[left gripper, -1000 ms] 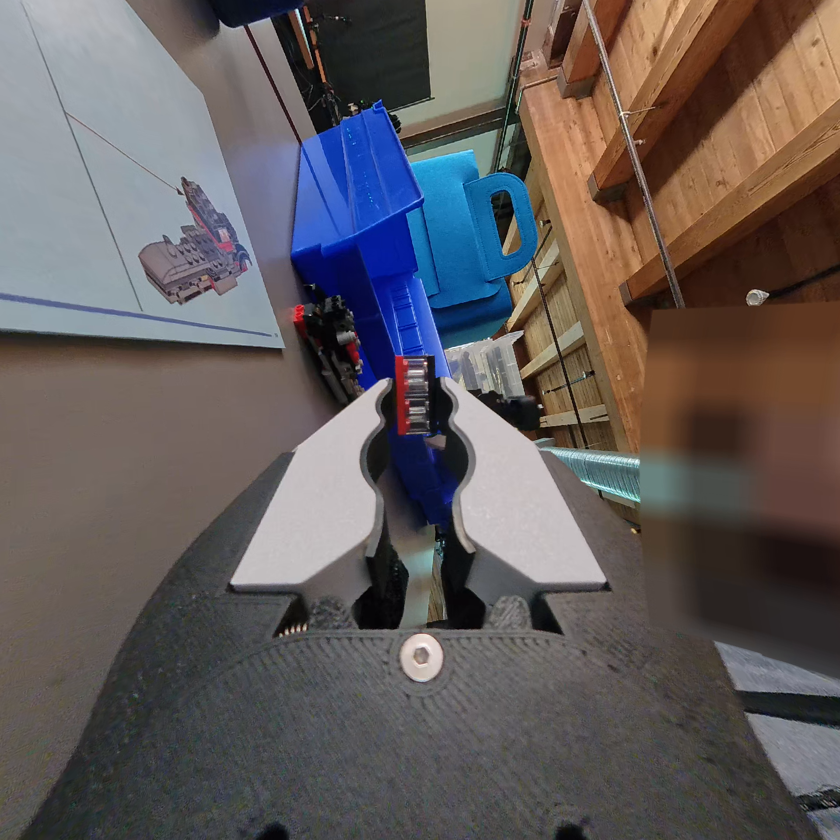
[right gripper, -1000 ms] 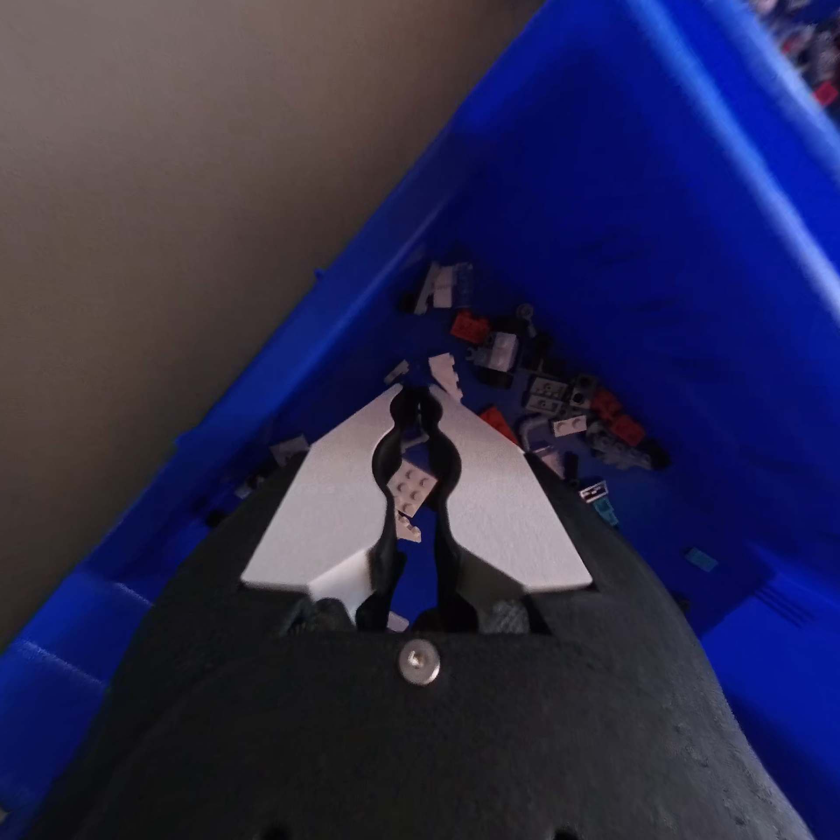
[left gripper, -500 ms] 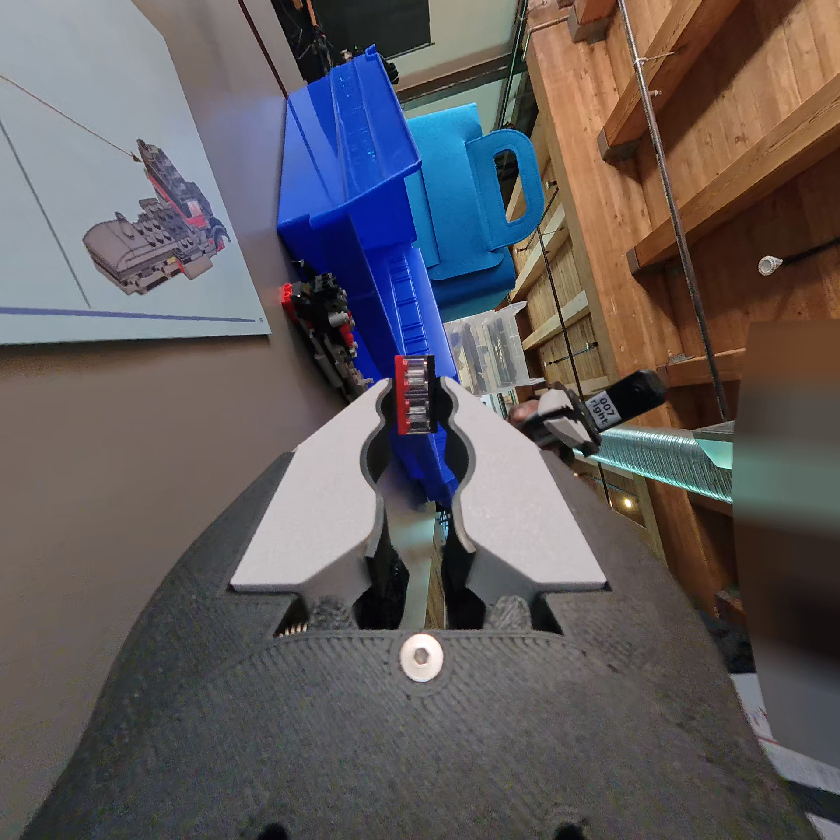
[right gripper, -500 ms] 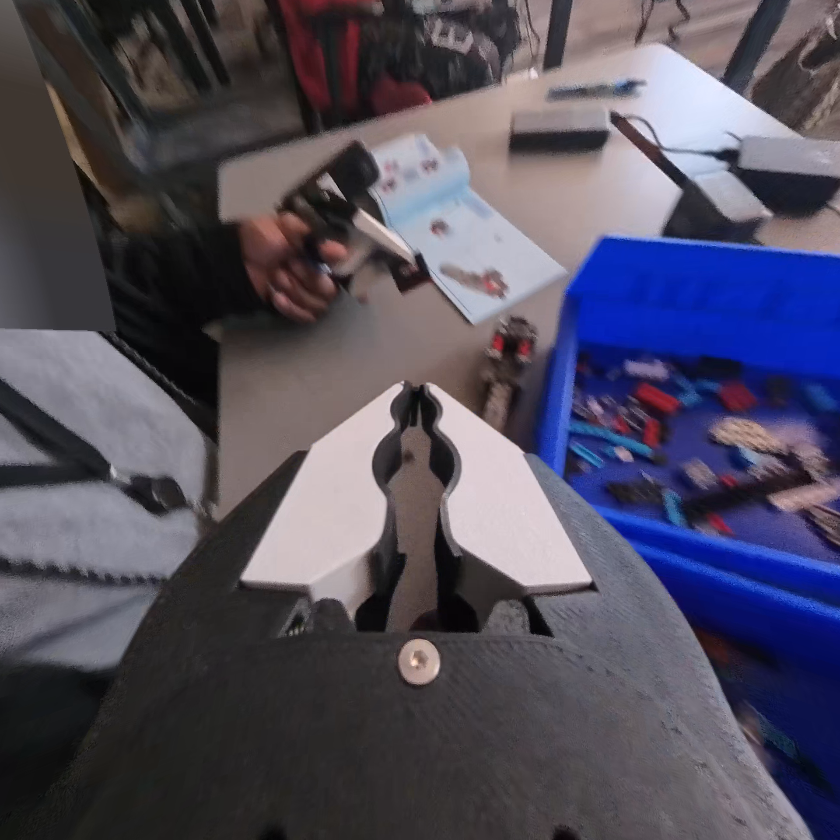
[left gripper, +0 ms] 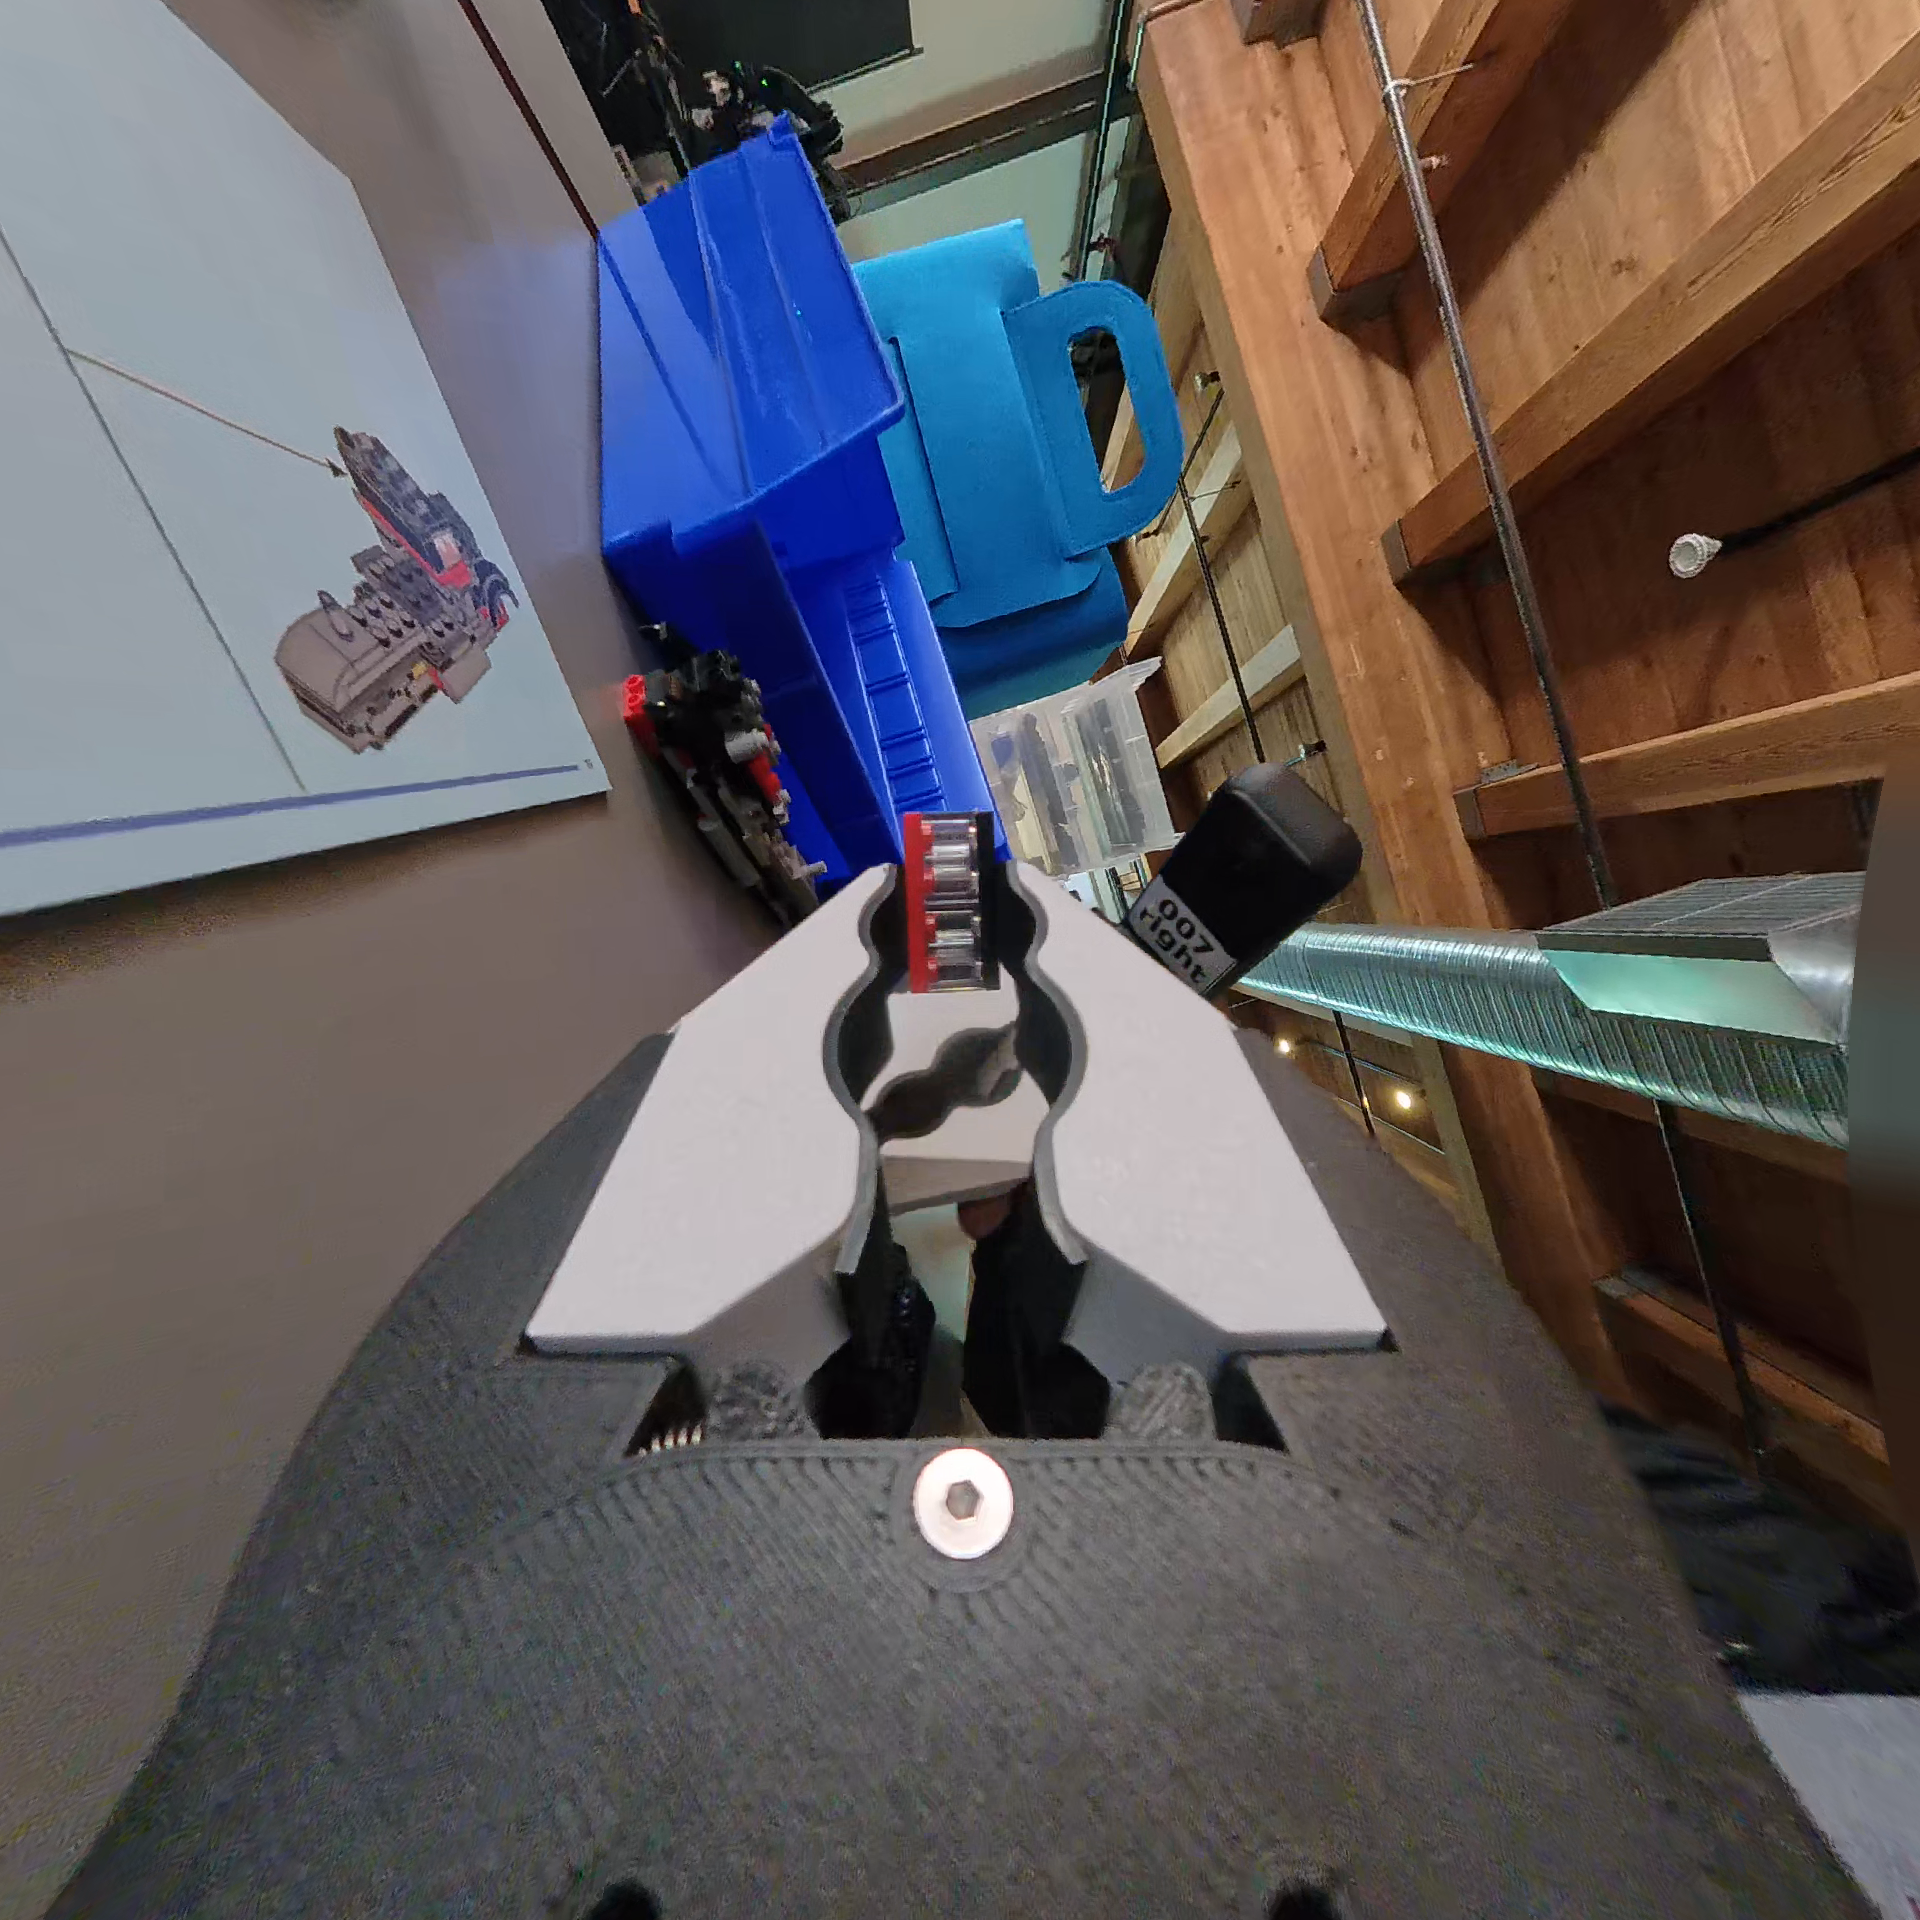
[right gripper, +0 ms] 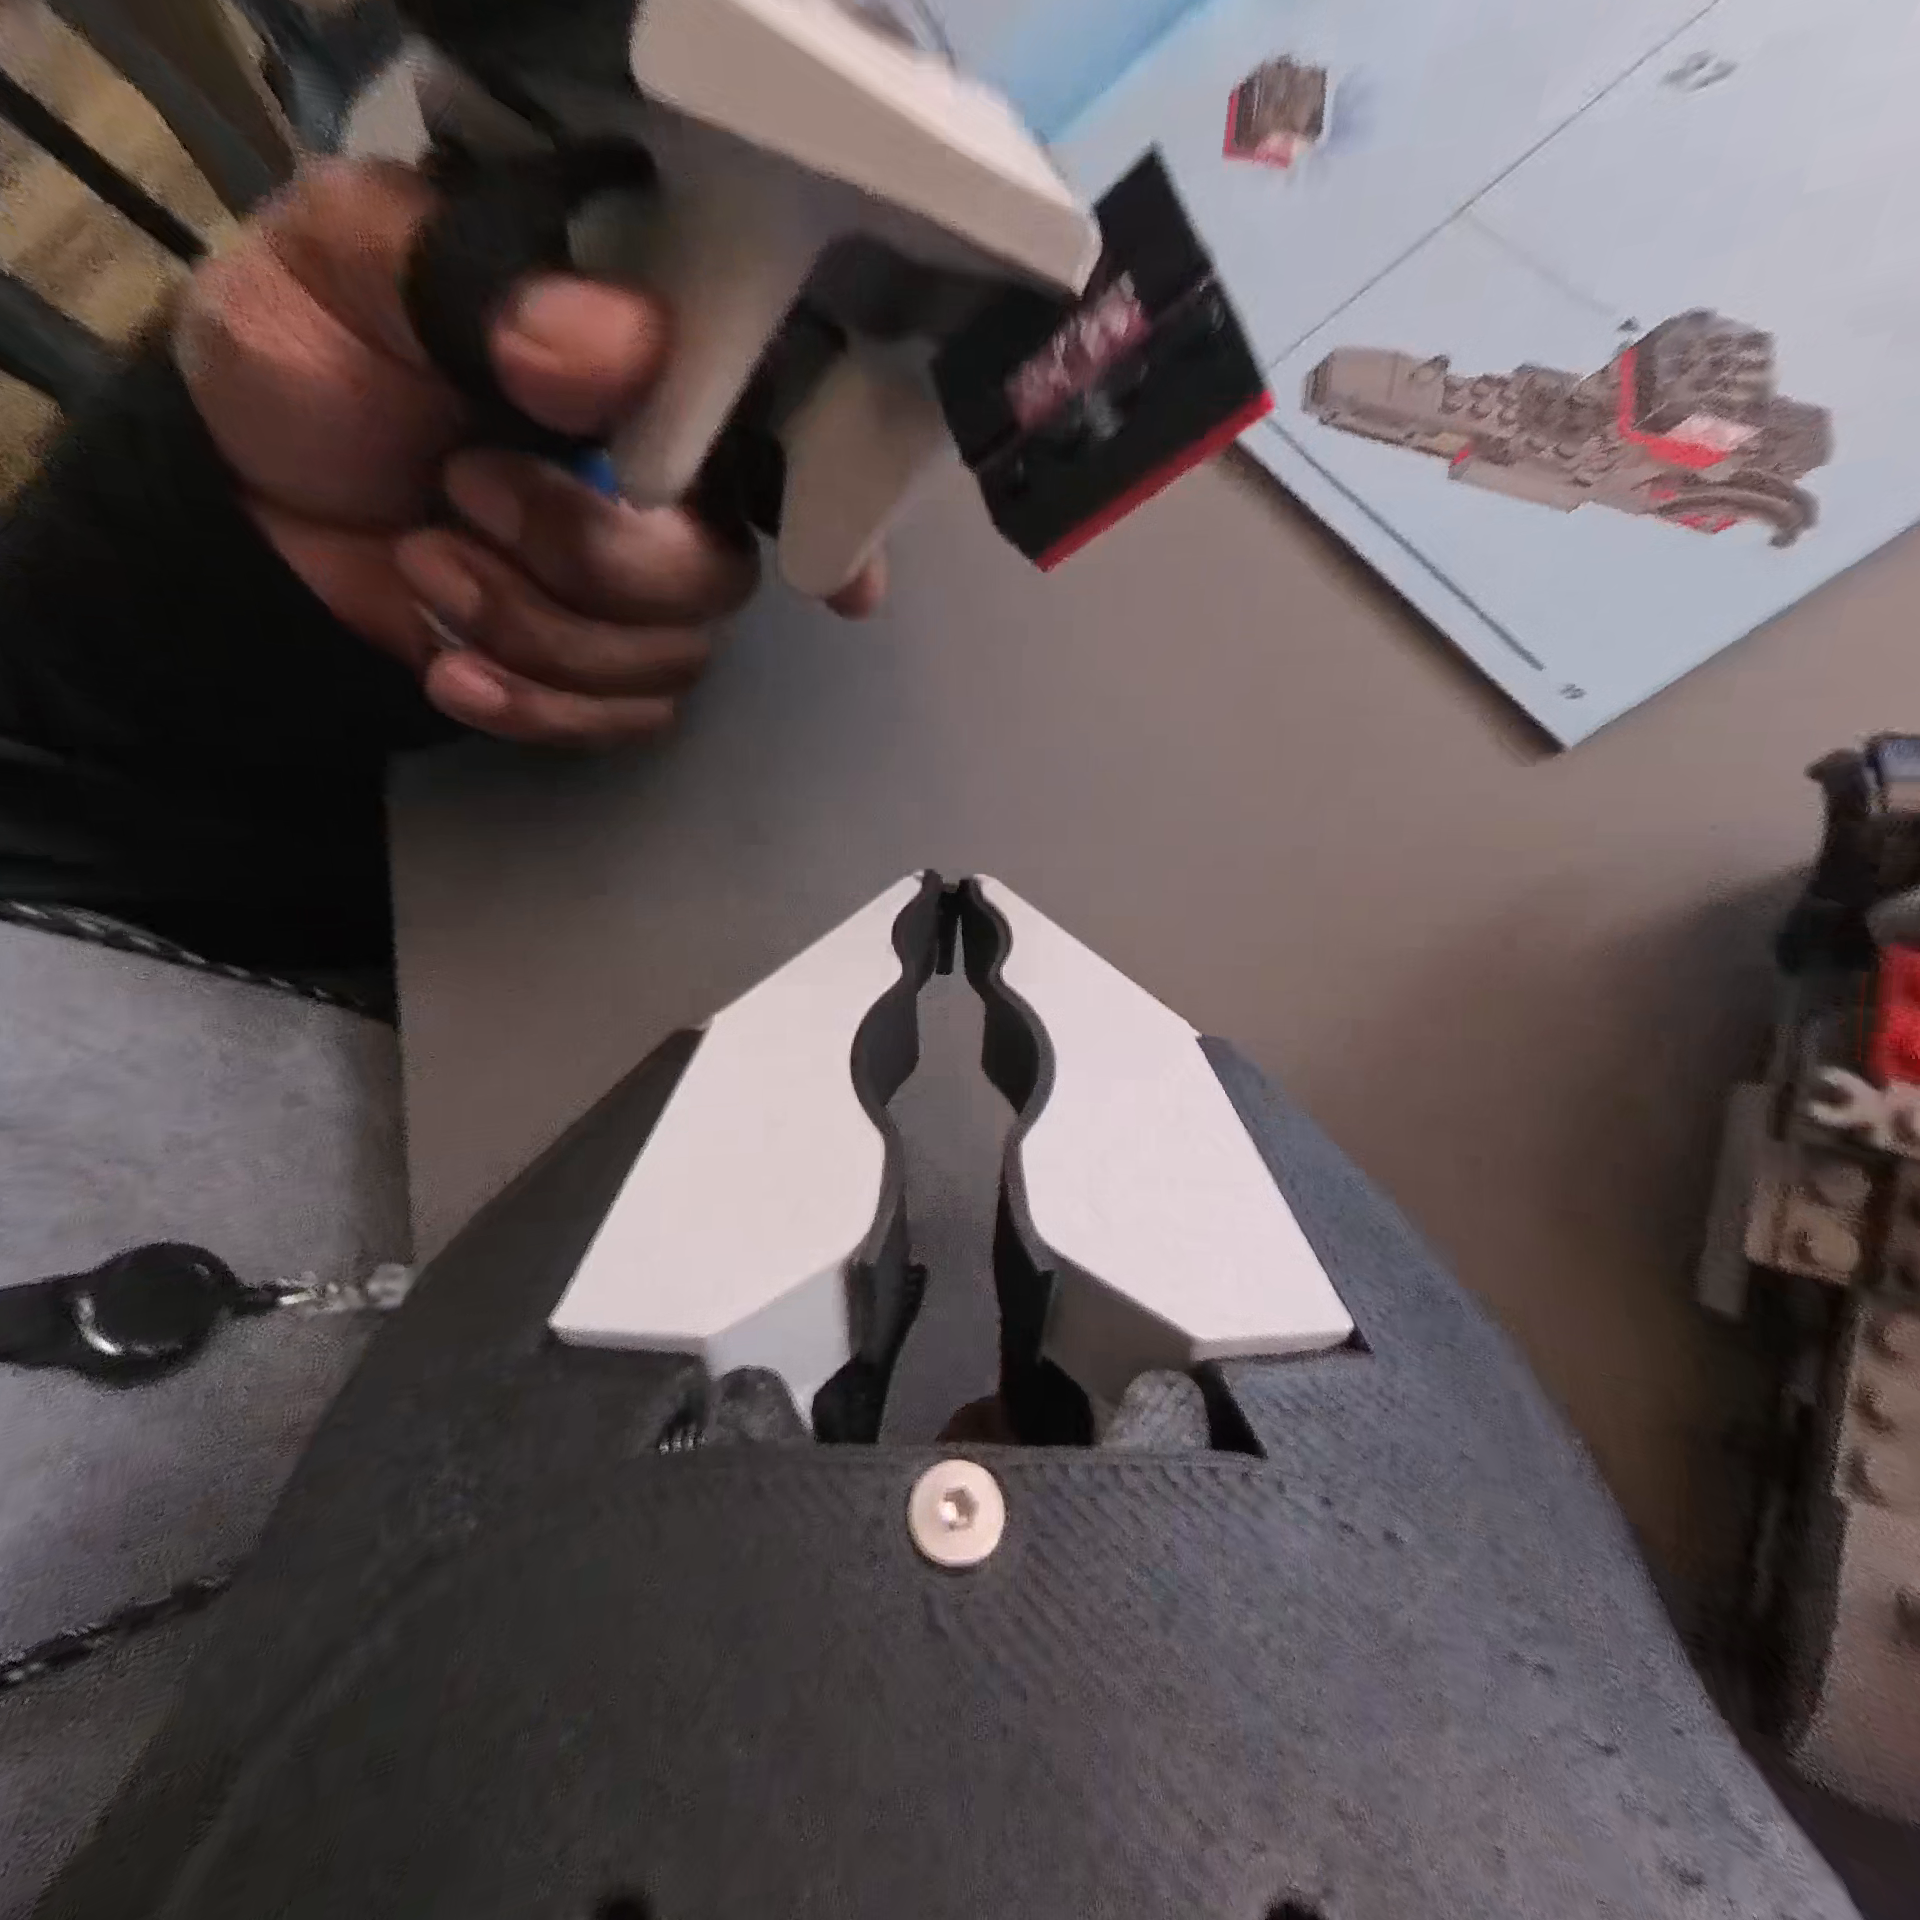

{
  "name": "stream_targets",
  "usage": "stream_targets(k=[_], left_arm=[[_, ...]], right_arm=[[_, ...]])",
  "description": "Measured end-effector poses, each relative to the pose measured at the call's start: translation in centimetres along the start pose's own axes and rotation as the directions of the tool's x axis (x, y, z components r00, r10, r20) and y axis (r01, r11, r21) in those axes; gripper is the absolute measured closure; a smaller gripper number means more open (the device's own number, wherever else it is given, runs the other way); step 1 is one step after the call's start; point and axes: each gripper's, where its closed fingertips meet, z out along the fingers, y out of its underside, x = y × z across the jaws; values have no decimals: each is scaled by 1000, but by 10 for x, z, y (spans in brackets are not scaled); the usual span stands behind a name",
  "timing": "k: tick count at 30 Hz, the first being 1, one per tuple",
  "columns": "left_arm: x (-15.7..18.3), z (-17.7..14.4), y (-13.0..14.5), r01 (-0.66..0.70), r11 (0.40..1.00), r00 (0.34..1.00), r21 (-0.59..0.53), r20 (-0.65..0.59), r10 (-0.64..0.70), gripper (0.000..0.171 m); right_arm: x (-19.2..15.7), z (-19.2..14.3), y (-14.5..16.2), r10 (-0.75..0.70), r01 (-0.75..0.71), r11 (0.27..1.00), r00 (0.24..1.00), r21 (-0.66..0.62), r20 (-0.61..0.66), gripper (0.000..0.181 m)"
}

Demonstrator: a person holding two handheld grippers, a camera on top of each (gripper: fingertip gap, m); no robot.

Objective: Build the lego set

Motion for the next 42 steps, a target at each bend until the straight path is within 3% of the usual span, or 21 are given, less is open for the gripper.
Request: stream_targets(k=[3, 9, 16, 21, 28, 42], left_arm=[[1, -2, -2, 23, 1000, 1000, 7, -20, -23, 154], [1, -3, -3, 30, 999, 999, 11, -25, -29, 154], [1, -3, -4, 62, 998, 997, 3, -46, -62, 154], [4, -2, 0, 95, 995, 992, -27, -77, -97, 154], [8, -1, 6, 129, 990, 985, -60, -108, -135, 155], [12, -3, 5, 167, 984, 973, -64, -151, -176, 154]], right_arm=[[7, 11, 4, -48, 45, 997, 998, -68, -40, 175], [14, 6, -11, -117, 116, 992, 993, -44, -27, 158], [17, -37, -75, -369, 400, 873, 916, 279, -157, 142], [12, -33, -74, -465, 518, 803, 854, 294, -235, 137], [10, -30, -76, -468, 525, 789, 850, 317, -242, 147], [14, -34, -82, -424, 498, 777, 866, 384, -265, 147]])
